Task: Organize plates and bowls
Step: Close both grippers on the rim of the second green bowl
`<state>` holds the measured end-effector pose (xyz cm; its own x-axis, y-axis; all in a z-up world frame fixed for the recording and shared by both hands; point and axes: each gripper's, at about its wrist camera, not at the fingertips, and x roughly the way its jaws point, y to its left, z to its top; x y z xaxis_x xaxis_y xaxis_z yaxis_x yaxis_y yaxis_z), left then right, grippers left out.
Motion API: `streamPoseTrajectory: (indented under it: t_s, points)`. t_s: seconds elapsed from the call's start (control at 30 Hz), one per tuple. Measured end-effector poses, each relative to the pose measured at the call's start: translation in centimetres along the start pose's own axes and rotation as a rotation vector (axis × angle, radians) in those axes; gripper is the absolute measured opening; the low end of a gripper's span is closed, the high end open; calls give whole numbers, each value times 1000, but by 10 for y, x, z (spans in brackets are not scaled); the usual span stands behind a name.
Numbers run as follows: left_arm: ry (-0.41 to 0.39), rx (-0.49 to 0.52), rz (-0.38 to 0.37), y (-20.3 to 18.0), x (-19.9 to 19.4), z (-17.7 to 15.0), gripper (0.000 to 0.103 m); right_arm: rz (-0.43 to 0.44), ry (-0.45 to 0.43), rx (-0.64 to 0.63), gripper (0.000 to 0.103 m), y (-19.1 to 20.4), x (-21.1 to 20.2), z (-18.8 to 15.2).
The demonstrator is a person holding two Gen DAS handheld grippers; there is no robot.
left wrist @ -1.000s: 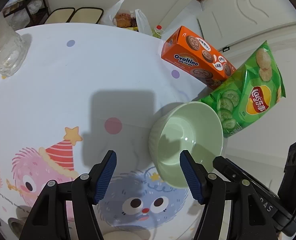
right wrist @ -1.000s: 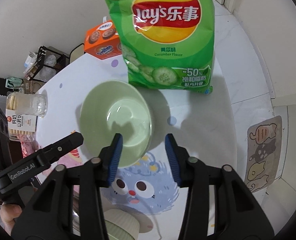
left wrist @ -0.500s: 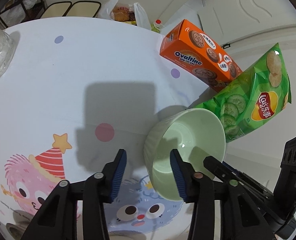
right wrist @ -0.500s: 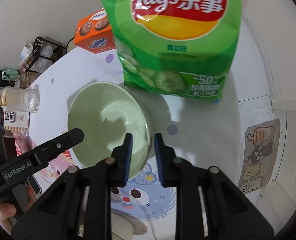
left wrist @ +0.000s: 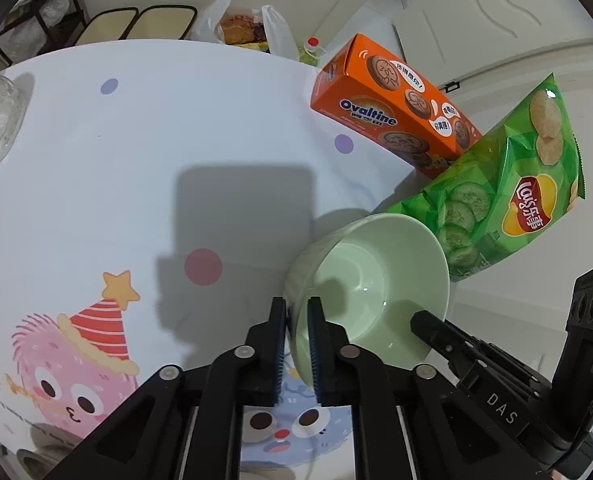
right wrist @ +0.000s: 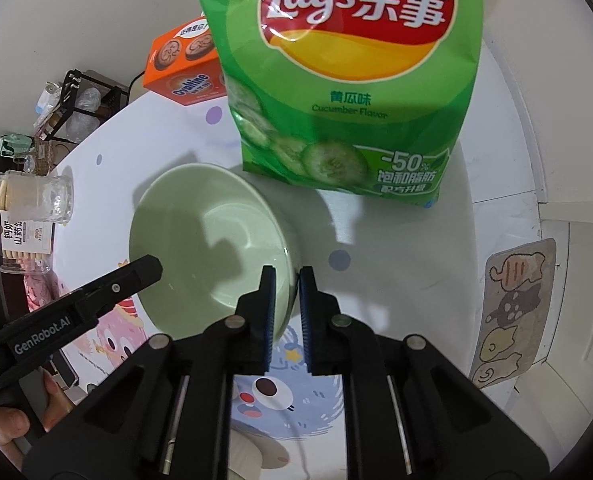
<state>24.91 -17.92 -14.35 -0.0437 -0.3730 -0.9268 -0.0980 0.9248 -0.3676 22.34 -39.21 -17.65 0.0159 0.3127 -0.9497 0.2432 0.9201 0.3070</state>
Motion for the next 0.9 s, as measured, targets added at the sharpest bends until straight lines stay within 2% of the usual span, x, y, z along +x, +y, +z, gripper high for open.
streamPoseTrajectory:
  t_s: [0.53, 0.9]
  points:
    - [-16, 31, 23, 6, -11, -11, 4, -46, -22, -33, 7, 10, -2, -3]
    - [-38, 44, 34, 7, -25, -17, 4, -39, -42, -36, 7, 16, -10, -9]
